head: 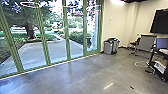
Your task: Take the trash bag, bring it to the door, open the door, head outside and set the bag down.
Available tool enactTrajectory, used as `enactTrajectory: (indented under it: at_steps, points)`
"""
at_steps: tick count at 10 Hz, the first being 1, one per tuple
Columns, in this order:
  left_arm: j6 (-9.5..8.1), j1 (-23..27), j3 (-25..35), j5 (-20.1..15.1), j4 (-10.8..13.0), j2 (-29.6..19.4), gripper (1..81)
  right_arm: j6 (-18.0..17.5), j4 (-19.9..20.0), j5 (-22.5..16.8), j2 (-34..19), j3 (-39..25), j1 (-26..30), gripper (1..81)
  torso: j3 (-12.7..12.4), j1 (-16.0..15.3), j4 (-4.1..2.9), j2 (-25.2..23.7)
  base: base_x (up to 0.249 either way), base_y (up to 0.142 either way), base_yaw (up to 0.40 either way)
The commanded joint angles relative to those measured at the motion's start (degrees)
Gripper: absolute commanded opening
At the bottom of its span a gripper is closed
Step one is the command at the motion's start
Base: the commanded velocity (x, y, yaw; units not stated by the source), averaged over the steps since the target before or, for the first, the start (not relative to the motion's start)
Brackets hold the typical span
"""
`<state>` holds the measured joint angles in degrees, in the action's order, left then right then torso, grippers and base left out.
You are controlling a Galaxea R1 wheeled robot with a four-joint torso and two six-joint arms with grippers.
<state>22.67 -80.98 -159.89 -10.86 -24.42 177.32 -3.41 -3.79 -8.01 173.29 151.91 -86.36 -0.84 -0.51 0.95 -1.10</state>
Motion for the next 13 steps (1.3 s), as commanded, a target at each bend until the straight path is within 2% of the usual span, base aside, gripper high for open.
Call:
enactTrajectory:
  at_steps: [1,4,13]
  points:
    - [0.35,3.85,0.02,-3.99,-0.02,0.23,1.0,0.07,-0.25,-3.33,0.24,-0.22,3.34,81.1,0.00,-0.02,0.00,0.00,0.115,-0.067,0.000]
    - [0.35,3.85,0.02,-3.99,-0.02,0.49,1.0,0.16,-0.26,-3.33,0.33,-0.22,3.34,81.1,0.00,-0.02,0.00,0.02,0.115,-0.067,0.000]
    - [0.35,3.85,0.02,-3.99,0.07,0.49,1.0,0.07,-0.34,-3.33,0.33,-0.13,3.25,81.1,0.00,0.04,0.00,0.00,0.121,0.000,0.000]
